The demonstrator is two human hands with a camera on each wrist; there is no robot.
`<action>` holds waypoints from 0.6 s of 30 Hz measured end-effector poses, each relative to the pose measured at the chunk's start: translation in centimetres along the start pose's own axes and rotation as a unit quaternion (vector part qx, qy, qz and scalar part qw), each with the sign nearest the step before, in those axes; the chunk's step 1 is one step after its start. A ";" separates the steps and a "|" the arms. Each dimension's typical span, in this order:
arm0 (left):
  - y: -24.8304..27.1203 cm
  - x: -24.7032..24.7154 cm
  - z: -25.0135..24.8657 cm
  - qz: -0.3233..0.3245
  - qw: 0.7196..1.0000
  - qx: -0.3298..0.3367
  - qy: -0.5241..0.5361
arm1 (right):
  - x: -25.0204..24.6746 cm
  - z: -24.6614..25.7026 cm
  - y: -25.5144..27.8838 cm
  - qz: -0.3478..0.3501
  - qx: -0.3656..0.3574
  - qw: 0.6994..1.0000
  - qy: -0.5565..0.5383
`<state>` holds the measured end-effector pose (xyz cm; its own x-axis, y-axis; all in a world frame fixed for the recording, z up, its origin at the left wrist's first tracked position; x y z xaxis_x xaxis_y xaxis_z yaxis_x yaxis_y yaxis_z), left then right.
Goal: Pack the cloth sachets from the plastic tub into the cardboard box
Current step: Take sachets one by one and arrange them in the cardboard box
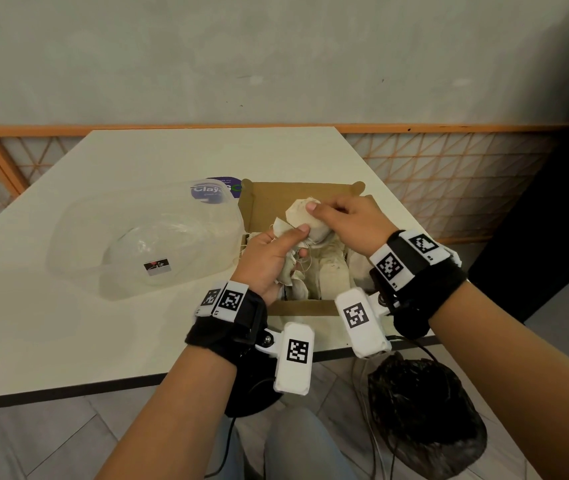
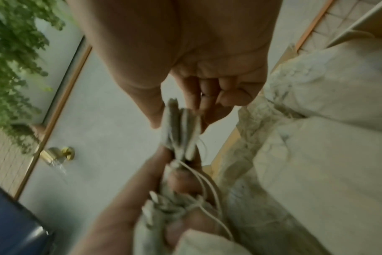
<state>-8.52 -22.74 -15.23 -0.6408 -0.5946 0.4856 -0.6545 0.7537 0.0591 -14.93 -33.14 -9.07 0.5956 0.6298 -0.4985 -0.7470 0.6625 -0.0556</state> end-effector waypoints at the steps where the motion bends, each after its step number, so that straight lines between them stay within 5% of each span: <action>1: -0.1 -0.1 0.0 -0.004 1.000 0.001 -0.005 | -0.1 0.0 0.0 0.009 0.003 1.000 -0.014; 7: -0.2 -0.3 0.1 -0.016 0.999 0.009 -0.033 | -0.1 0.4 0.0 0.055 -0.002 0.998 -0.023; 18: -0.5 -0.6 0.1 -0.024 0.999 0.022 -0.037 | -4.4 -0.7 1.0 0.039 -0.003 0.983 0.179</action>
<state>-7.87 -22.81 -15.63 -0.6353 -0.6500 0.4169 -0.7008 0.7121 0.0423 -18.54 -35.52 -7.50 0.3954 0.4943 -0.7742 -0.7886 0.6149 -0.0101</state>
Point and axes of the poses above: each hand's wrist, its own y-axis away from the middle knuckle, its own x-axis out of the palm, z = x × y, the point moved 8 cm from there along -y, towards the middle knuckle, and after that the axes turned 4 degrees about x, right-handed, at the moved point
